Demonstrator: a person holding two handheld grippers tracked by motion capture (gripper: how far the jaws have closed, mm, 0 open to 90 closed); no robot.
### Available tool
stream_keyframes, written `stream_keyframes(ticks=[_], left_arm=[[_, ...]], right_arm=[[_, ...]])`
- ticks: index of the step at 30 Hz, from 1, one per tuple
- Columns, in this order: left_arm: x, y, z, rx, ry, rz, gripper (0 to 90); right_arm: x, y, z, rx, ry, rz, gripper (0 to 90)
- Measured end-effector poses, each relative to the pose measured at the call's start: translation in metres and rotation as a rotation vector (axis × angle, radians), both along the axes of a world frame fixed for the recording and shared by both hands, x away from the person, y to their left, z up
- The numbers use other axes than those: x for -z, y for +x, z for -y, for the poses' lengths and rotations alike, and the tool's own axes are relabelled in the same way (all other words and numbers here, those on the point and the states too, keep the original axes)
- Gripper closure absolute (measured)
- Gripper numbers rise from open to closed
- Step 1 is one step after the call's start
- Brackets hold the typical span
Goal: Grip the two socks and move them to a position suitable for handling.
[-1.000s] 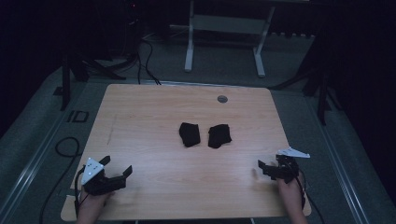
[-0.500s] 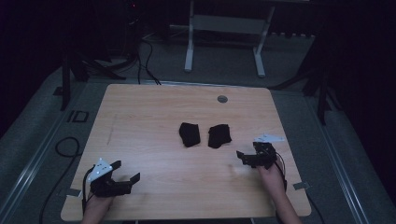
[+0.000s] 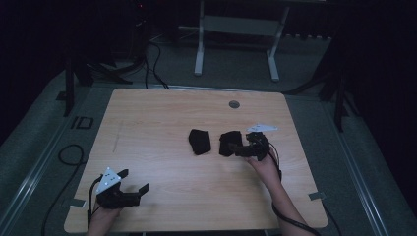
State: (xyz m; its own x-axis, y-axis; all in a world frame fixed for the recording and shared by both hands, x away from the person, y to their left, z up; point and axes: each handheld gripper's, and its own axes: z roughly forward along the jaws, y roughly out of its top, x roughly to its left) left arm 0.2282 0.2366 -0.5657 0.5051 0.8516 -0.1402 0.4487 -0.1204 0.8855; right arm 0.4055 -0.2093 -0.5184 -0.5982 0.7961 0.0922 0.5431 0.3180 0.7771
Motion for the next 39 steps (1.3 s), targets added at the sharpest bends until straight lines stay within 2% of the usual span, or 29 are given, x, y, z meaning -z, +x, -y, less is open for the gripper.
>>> stream_keyframes(ticks=[5,10,14,18,20,23,28,32,35,37,39], left_arm=[[0.000,0.000,0.000,-0.003,0.003,0.014,2.6],[0.000,-0.001,0.002,0.001,0.017,0.020,2.6],[0.000,-0.001,0.000,-0.004,0.004,0.022,2.6],[0.000,-0.002,-0.001,0.009,-0.021,0.019,2.6],[0.001,-0.002,-0.001,0.017,-0.018,0.014,2.6],[0.001,-0.003,0.001,0.028,-0.018,0.022,2.6],[0.001,-0.003,0.001,0.028,-0.019,0.023,2.6],[0.001,-0.003,0.000,0.024,-0.022,0.024,2.5],[0.001,-0.003,0.000,0.024,-0.025,0.021,2.6],[0.001,-0.003,0.001,0.026,-0.022,0.020,2.5],[0.001,-0.003,0.001,0.029,-0.017,0.021,2.5]], right_arm=[[0.003,0.018,-0.016,0.010,-0.029,0.005,14.0],[0.012,0.029,-0.024,0.016,-0.054,-0.001,17.6],[0.028,0.038,-0.031,0.026,-0.079,-0.026,17.5],[0.041,0.041,-0.035,0.042,-0.120,-0.024,18.6],[0.042,0.040,-0.035,0.059,-0.142,-0.003,24.8],[0.044,0.039,-0.037,0.041,-0.183,0.020,26.8],[0.046,0.035,-0.039,0.043,-0.169,0.032,45.7],[0.047,0.033,-0.041,0.051,-0.163,0.064,61.2],[0.046,0.032,-0.046,0.056,-0.193,0.066,72.5],[0.045,0.032,-0.049,0.056,-0.210,0.066,75.0],[0.043,0.034,-0.048,0.062,-0.194,0.042,76.2]])
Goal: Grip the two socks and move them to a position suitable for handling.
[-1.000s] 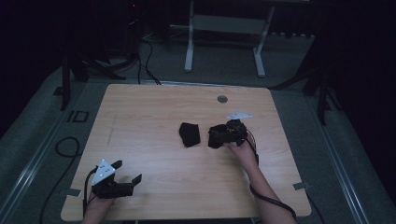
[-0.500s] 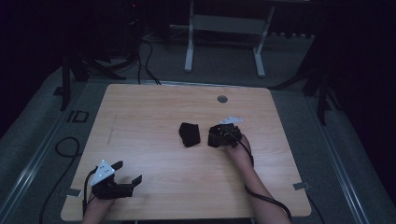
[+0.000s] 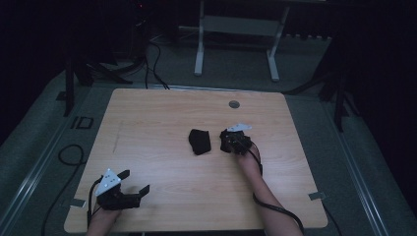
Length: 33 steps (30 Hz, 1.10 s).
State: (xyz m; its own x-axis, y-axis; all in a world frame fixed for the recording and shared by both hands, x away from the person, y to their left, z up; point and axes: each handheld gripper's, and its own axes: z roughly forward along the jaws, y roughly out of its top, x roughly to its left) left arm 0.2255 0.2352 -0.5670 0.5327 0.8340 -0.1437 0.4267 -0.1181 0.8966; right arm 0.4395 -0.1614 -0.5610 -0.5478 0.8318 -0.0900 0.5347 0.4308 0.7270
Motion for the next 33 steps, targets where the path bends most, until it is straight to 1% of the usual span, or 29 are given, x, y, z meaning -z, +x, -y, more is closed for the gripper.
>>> stream_keyframes(ticks=[2,3,5,9,11,13,14,16,17,18,19,21,23,24,25,27,29,31,32,33], left_arm=[[0.000,0.000,0.000,0.004,-0.002,0.003,2.5],[0.000,0.000,0.000,0.002,-0.003,0.001,2.6],[0.000,0.001,-0.001,0.003,-0.006,-0.002,2.5],[0.000,0.001,-0.001,0.003,-0.009,0.000,2.6],[0.000,0.000,0.000,0.002,-0.008,0.003,2.5],[0.000,0.000,0.000,0.002,-0.005,0.003,2.5],[0.000,0.000,0.000,0.001,-0.007,0.002,2.5],[0.000,0.000,0.000,0.001,-0.010,0.001,2.5],[0.000,0.000,0.000,0.001,-0.009,0.000,2.6],[0.000,0.001,0.000,0.002,-0.008,0.000,2.6],[0.000,0.001,0.000,0.004,-0.007,0.000,2.6],[0.000,0.001,0.001,0.006,-0.008,0.001,2.5],[0.000,0.000,0.002,0.006,-0.004,0.003,2.6],[0.000,0.000,0.002,0.007,-0.006,0.006,2.6],[-0.001,0.000,0.002,0.006,-0.007,0.008,2.6],[-0.001,0.000,0.002,0.005,-0.009,0.007,2.6],[0.000,-0.001,0.002,0.004,-0.005,0.007,2.5],[0.000,-0.001,0.002,0.000,-0.003,0.010,2.6],[0.000,-0.001,0.002,0.000,0.000,0.015,2.6],[0.000,-0.001,0.002,-0.001,0.002,0.023,2.6]], right_arm=[[-0.002,-0.001,0.001,0.001,0.004,-0.008,76.7],[-0.005,-0.002,0.002,0.002,0.015,-0.007,76.9],[-0.012,-0.005,0.005,-0.003,0.067,-0.007,77.1],[-0.032,-0.019,0.006,-0.042,0.094,0.027,77.1],[-0.042,-0.030,0.006,-0.075,0.106,0.038,77.1],[-0.051,-0.043,0.005,-0.101,0.101,0.066,77.0],[-0.055,-0.050,0.006,-0.118,0.120,0.068,77.0],[-0.064,-0.067,0.009,-0.144,0.133,0.098,77.0],[-0.068,-0.075,0.012,-0.157,0.165,0.099,77.0],[-0.070,-0.080,0.014,-0.164,0.181,0.101,77.0],[-0.072,-0.088,0.015,-0.174,0.183,0.109,77.0],[-0.073,-0.103,0.017,-0.212,0.202,0.105,77.0],[-0.071,-0.115,0.018,-0.227,0.179,0.109,77.0],[-0.068,-0.120,0.019,-0.236,0.190,0.096,76.9],[-0.065,-0.126,0.020,-0.241,0.186,0.088,76.9],[-0.061,-0.134,0.021,-0.254,0.165,0.087,76.9],[-0.054,-0.141,0.023,-0.259,0.188,0.058,76.9],[-0.046,-0.147,0.024,-0.266,0.183,0.047,76.8],[-0.042,-0.149,0.024,-0.269,0.187,0.026,76.8],[-0.038,-0.152,0.024,-0.273,0.191,0.017,76.7]])
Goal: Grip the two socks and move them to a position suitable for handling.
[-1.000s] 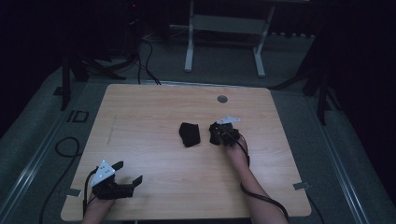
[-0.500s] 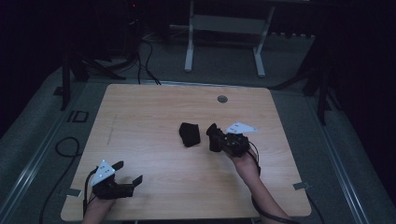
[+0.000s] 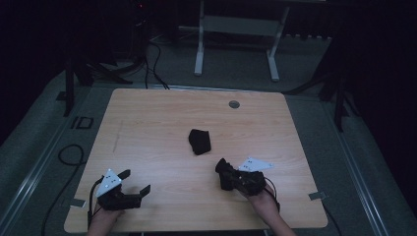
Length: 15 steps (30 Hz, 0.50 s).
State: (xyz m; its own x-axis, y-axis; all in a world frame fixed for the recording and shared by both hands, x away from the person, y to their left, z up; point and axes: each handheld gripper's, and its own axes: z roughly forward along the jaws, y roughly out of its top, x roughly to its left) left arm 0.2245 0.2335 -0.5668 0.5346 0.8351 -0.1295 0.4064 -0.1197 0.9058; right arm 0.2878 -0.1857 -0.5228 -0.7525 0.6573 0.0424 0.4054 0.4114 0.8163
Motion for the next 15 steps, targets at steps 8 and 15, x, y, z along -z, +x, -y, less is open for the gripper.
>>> stream_keyframes(ticks=[8,15], left_arm=[[0.002,-0.001,0.006,0.021,0.042,0.037,2.6],[0.001,0.000,0.010,0.038,0.021,0.051,4.2]], right_arm=[[0.021,-0.006,-0.002,-0.022,-0.048,-0.044,76.1],[0.041,-0.007,-0.011,-0.034,-0.122,-0.052,74.7]])
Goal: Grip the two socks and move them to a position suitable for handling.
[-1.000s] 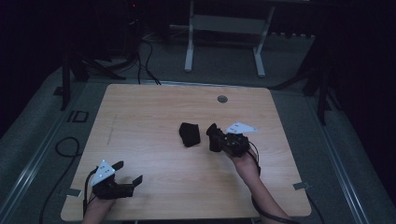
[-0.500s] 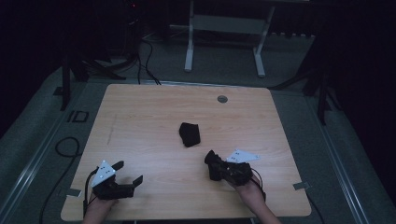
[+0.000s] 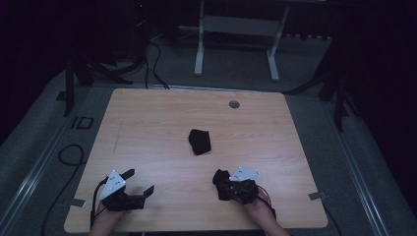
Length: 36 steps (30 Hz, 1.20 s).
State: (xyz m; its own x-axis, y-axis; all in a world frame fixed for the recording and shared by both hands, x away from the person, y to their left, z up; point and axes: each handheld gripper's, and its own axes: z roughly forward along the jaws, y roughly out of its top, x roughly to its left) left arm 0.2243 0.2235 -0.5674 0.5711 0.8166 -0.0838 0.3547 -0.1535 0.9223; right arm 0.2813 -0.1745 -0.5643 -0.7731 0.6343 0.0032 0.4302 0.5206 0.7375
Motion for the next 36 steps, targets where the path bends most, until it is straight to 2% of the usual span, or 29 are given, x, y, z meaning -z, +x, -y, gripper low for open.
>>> stream_keyframes(ticks=[3,5,6,8,10,12,14,17,19,22,25,27,29,30,33,36], left_arm=[[-0.001,0.000,0.001,0.000,-0.006,0.006,4.3],[-0.001,0.001,0.002,-0.012,-0.023,-0.005,4.3],[-0.002,0.001,0.002,-0.015,-0.030,-0.022,4.3],[-0.002,0.001,0.005,-0.024,-0.025,-0.050,4.3],[-0.002,0.002,0.008,-0.001,-0.035,-0.078,4.3],[-0.003,0.002,0.015,0.029,-0.037,-0.101,5.1],[-0.005,0.002,0.024,0.046,-0.007,-0.097,5.7],[-0.006,0.004,0.039,0.092,0.031,-0.094,6.7],[-0.006,0.006,0.050,0.124,0.038,-0.096,6.7],[-0.005,0.010,0.068,0.181,0.025,-0.127,6.8],[-0.004,0.014,0.081,0.222,0.039,-0.150,7.5],[-0.003,0.017,0.088,0.258,0.034,-0.164,7.9],[-0.003,0.021,0.093,0.278,0.039,-0.183,15.0],[-0.002,0.023,0.095,0.293,0.035,-0.192,15.0],[0.000,0.028,0.101,0.311,0.052,-0.225,16.2],[0.002,0.034,0.106,0.320,0.062,-0.249,17.0]], right_arm=[[0.001,-0.001,0.000,0.002,0.001,0.015,73.5],[0.002,-0.001,0.000,0.010,0.013,0.005,70.6],[0.001,-0.001,0.000,0.000,0.009,0.006,67.3],[-0.003,-0.002,0.000,-0.006,-0.001,-0.011,55.3],[-0.009,-0.003,0.003,0.001,0.014,-0.006,48.3],[-0.020,-0.006,0.008,0.007,0.055,-0.014,40.9],[-0.029,-0.007,0.015,0.041,0.059,0.021,37.7],[-0.035,-0.005,0.023,0.077,0.095,-0.004,32.7],[-0.030,-0.004,0.020,0.070,0.089,-0.021,31.6],[-0.019,0.000,0.012,0.065,0.043,-0.028,31.3],[-0.007,0.005,0.006,0.069,-0.001,-0.045,31.4],[-0.005,0.006,0.004,0.064,-0.023,-0.044,34.9],[-0.004,0.005,0.003,0.051,-0.073,-0.015,44.1],[-0.005,0.005,0.004,0.053,-0.085,-0.003,49.0],[-0.004,0.007,0.006,0.057,-0.077,0.009,59.6],[-0.004,0.005,0.004,0.034,-0.095,0.028,68.3]])
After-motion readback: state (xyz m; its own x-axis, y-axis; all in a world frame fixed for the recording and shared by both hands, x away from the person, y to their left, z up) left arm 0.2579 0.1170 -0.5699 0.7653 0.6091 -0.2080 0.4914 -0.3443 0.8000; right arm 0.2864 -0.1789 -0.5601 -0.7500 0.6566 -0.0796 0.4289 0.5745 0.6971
